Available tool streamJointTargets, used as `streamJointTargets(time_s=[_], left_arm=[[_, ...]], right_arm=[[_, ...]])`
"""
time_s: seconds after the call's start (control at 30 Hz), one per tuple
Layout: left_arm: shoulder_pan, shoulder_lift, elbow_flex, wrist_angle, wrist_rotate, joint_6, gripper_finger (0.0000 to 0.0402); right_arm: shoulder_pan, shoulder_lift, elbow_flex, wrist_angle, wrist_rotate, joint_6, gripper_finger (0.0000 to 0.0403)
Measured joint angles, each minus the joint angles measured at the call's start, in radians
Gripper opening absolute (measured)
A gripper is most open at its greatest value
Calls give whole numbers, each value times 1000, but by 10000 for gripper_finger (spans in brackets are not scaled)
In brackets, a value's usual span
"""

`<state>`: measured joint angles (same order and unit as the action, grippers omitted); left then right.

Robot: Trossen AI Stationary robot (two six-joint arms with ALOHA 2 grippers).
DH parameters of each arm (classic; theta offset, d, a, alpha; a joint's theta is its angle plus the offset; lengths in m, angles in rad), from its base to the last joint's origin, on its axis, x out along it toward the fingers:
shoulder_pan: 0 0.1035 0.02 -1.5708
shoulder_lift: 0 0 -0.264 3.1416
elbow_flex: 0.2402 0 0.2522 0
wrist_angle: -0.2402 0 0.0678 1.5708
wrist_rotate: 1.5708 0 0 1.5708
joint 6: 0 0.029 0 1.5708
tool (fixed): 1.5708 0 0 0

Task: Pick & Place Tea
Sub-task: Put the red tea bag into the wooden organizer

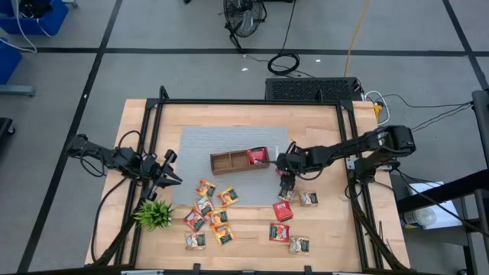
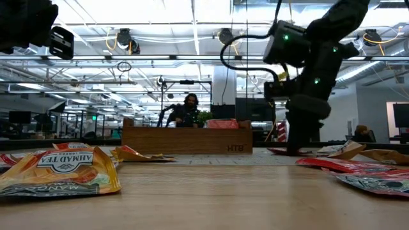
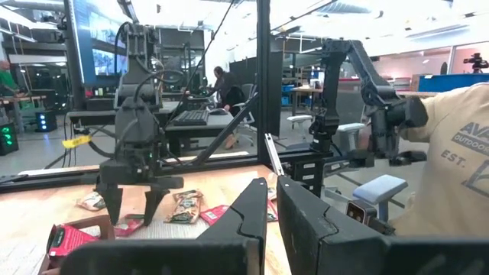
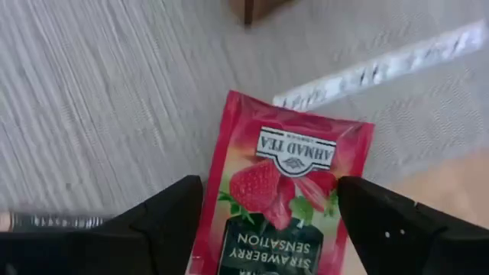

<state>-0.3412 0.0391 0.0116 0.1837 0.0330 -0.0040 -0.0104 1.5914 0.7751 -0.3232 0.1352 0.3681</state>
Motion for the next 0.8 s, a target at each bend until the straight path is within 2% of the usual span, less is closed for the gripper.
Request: streamJointTargets(time_s=[0.2,0.33,0.5,0.8], left_arm=[[0,0,0,1,0,0,35],[0,0,0,1,0,0,35],[0,0,0,1,0,0,35],[0,0,0,0,0,0,35]], right_arm=[[-3,66,-16,34,-1,10,280],[-1,71,-17,21,3,29,252],[-1,47,-18,-20,-3,63,178],[0,-71,-22,-42,-47,20,12]])
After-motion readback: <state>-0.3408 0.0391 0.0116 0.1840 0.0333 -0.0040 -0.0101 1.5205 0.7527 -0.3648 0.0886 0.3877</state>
